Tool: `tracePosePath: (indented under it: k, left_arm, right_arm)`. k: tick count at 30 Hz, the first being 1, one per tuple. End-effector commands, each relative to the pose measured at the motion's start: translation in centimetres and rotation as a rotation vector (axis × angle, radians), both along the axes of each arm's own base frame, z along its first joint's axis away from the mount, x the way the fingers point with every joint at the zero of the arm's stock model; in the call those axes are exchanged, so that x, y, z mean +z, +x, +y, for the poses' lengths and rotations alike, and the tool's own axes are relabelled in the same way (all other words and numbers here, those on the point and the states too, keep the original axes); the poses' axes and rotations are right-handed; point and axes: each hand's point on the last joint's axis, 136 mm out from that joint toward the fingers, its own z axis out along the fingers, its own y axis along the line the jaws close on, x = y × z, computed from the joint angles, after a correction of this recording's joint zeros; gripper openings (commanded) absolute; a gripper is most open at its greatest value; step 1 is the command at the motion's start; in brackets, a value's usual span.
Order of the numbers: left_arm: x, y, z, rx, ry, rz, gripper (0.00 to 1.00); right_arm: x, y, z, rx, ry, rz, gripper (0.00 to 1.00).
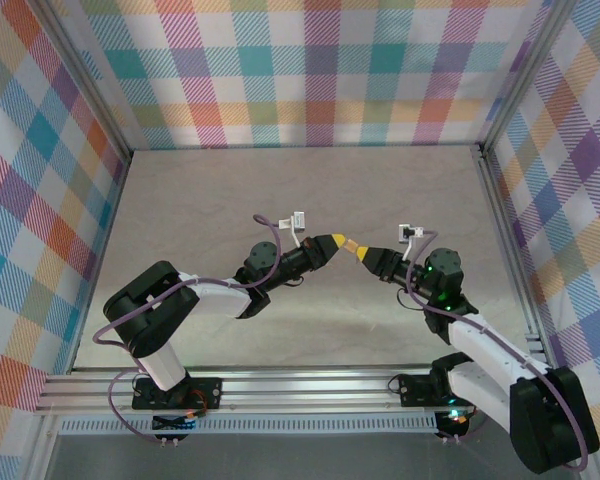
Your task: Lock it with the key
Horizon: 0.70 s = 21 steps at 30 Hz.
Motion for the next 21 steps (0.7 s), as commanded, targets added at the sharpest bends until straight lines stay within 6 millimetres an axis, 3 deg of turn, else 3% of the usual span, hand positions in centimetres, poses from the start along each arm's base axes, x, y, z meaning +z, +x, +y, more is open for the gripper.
tracePosePath:
  k: [1, 10, 21]
  left_arm:
    - [2.27, -0.74, -0.16, -0.021, -0.077, -0.049, 0.00]
    - [2.18, -0.94, -0.18, -0.032, -0.089, -0.046, 0.00]
    - [2.28, -0.97, -0.09, -0.031, -0.094, -0.049, 0.00]
  right_arm:
    - [2.46, -0.01, 0.36, 0.032, 0.041, -0.082, 0.30]
    - [2.87, 0.03, 0.20, 0.021, 0.047, -0.118, 0.26]
    - [3.27, -0.29, 0.54, 0.052, 0.058, -0.142, 0.15]
